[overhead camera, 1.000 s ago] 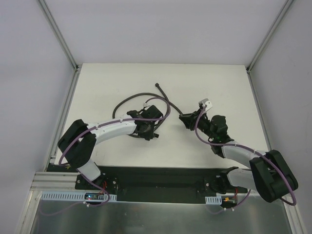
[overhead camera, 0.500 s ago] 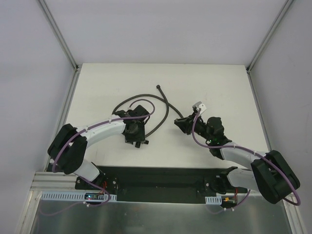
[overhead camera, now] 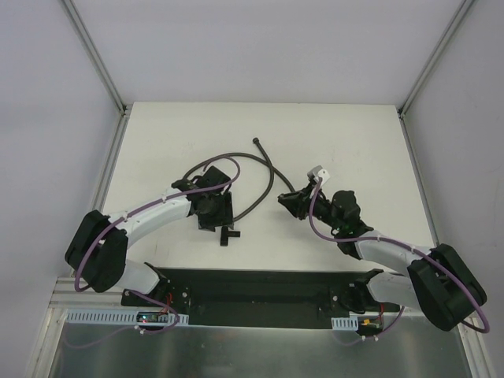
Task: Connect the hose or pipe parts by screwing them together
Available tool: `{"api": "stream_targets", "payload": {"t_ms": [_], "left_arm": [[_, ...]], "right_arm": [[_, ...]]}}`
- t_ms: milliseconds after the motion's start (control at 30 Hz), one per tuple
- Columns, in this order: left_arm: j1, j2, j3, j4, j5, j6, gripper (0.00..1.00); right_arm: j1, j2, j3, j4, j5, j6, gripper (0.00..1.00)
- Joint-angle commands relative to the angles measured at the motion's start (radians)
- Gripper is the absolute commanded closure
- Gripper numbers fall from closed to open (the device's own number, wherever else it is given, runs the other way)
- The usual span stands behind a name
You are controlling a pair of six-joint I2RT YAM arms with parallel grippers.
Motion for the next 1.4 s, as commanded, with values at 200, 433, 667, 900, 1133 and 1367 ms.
{"api": "stream_targets", "payload": {"t_ms": [200, 433, 667, 900, 1133, 1367], "left_arm": [[-0.005, 0.034, -0.081, 0.031, 0.048, -0.019, 0.47], [-0.04, 0.063, -0.078, 0.042, 0.013, 0.001, 0.47], [-0.078, 0.143, -0.092, 0.042, -0.023, -0.03, 0.62], [-0.094, 0.119, -0.083, 0.05, -0.047, -0.016, 1.0], [-0.094, -0.07, 0.048, -0.022, -0.286, 0.073, 1.0], [-0.098, -0.23, 0.149, -0.019, -0.57, 0.258, 1.0]], "right_arm": [[0.019, -0.004, 0.005, 0.053, 0.015, -0.015, 0.89], [0.022, 0.024, 0.011, 0.062, 0.001, -0.016, 0.89], [0.028, 0.048, 0.006, 0.117, -0.117, -0.085, 0.88], [0.063, 0.109, 0.002, 0.281, -0.166, -0.122, 0.9], [0.129, 0.208, 0.011, 0.441, -0.15, -0.292, 0.92], [0.24, 0.182, 0.121, 0.249, -0.001, -0.604, 0.94]]}}
